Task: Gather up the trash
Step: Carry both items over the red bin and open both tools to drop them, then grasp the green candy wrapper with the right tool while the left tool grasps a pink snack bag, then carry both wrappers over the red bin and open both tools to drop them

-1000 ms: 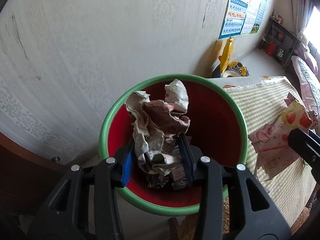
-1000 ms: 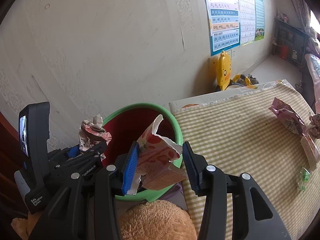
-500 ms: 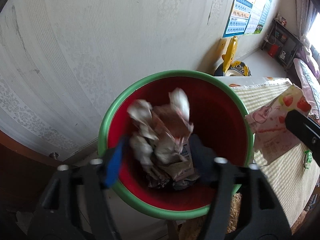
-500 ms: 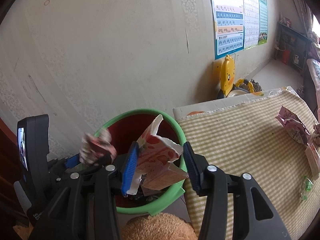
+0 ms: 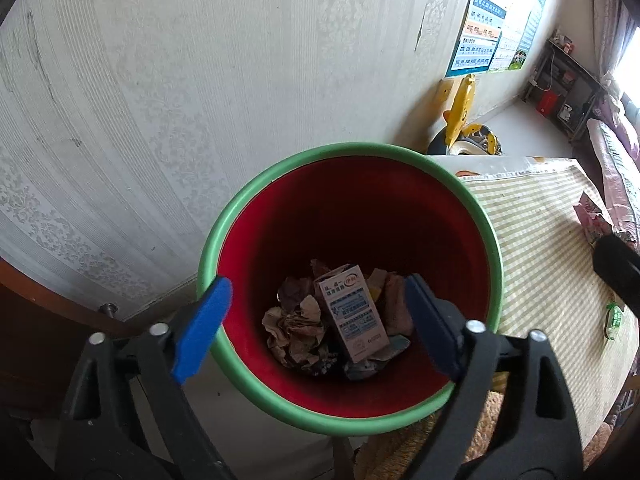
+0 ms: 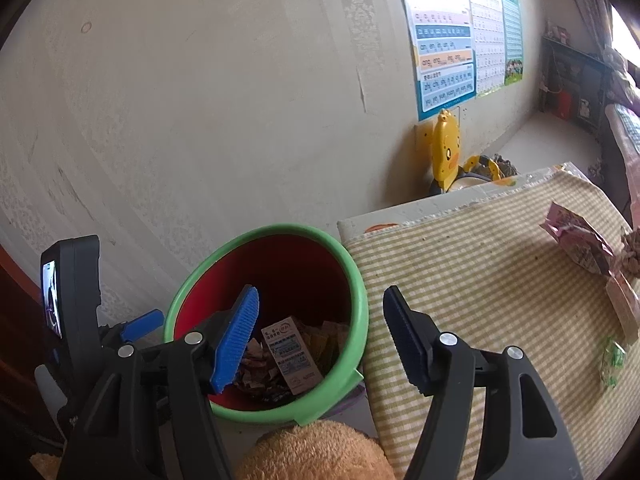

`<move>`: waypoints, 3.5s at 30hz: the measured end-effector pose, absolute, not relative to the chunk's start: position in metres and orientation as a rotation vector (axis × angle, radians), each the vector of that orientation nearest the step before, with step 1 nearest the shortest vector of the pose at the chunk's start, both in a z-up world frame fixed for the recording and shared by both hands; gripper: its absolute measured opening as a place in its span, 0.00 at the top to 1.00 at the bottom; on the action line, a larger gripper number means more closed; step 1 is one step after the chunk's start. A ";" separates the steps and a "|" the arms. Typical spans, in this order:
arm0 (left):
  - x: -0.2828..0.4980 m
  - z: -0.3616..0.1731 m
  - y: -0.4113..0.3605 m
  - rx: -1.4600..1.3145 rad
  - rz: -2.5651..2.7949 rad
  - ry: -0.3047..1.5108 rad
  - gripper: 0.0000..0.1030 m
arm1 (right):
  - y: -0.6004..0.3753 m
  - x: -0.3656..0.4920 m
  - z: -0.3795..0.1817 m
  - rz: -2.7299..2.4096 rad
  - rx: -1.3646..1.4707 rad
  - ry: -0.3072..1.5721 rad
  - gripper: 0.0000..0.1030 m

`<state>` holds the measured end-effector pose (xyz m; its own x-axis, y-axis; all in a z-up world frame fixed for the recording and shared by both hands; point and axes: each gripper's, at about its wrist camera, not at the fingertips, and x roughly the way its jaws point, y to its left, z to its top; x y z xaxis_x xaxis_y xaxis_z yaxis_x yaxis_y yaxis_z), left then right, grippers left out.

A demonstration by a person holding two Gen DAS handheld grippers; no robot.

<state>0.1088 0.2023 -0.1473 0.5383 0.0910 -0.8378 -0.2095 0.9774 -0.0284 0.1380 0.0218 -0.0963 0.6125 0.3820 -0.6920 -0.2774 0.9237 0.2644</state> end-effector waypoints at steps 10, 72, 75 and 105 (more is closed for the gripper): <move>0.100 -0.126 0.175 -0.098 0.134 0.949 0.14 | -0.060 0.105 -0.110 0.215 0.186 0.859 0.33; 0.235 -0.143 -0.162 0.040 -0.202 1.030 0.43 | -0.280 0.064 -0.203 -0.046 0.408 0.908 0.85; 0.218 -0.131 -0.144 0.044 -0.206 1.008 0.43 | -0.276 0.062 -0.196 -0.049 0.386 0.895 0.84; 0.079 -0.074 0.024 0.056 -0.151 0.854 0.41 | -0.164 0.041 -0.098 0.065 0.283 0.768 0.83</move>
<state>0.0795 0.0242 -0.0743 0.6470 -0.1104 -0.7545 0.1551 0.9878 -0.0114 0.0411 -0.1644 -0.0980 0.7192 0.1608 -0.6760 0.0449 0.9601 0.2761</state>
